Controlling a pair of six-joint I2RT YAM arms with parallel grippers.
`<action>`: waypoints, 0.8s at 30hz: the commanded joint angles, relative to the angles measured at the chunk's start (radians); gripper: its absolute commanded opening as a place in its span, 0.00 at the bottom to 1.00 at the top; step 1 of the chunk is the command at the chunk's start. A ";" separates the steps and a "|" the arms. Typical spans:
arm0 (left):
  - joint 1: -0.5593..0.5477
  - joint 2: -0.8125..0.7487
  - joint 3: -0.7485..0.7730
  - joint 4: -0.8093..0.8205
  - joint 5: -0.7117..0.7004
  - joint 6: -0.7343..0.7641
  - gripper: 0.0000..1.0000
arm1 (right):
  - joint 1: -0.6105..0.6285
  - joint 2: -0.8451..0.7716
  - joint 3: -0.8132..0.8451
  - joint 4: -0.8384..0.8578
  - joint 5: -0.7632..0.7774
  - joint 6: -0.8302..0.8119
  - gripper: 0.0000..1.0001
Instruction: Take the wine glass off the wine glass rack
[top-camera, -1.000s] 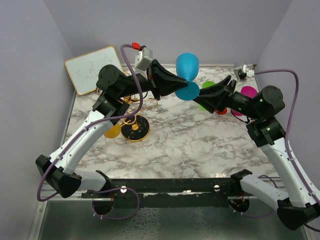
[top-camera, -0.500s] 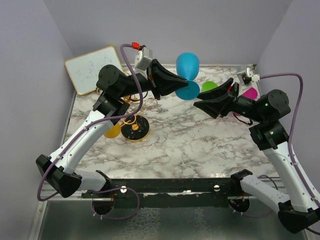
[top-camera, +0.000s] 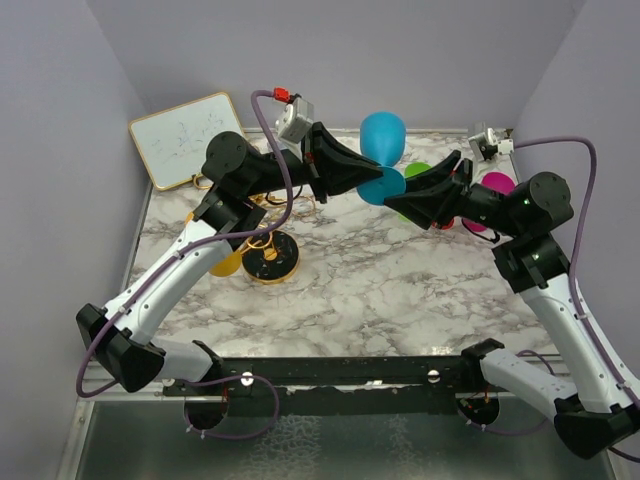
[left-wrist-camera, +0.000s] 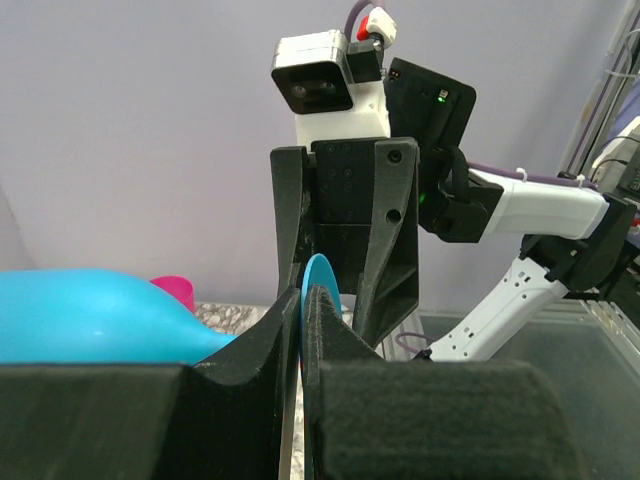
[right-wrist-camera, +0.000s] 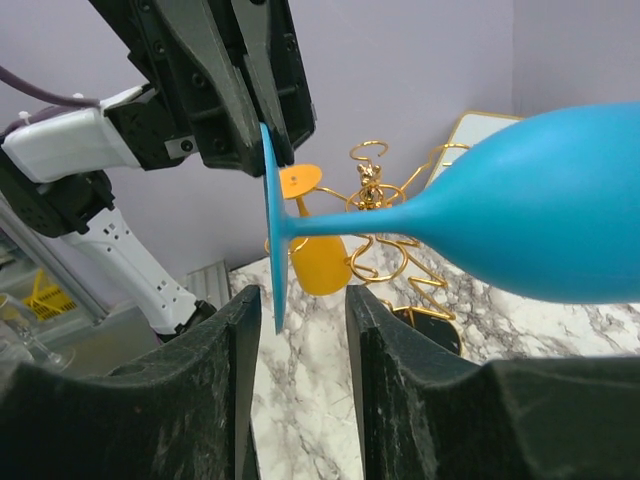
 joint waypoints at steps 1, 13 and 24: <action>-0.018 0.013 0.000 0.039 0.004 -0.005 0.00 | 0.001 0.009 0.039 0.046 -0.019 0.024 0.35; -0.023 -0.013 0.014 -0.138 -0.156 0.084 0.42 | 0.000 -0.015 0.022 -0.059 0.058 -0.104 0.01; -0.022 -0.145 -0.061 -0.288 -0.515 -0.018 0.99 | 0.003 -0.251 -0.329 0.164 0.222 -0.646 0.01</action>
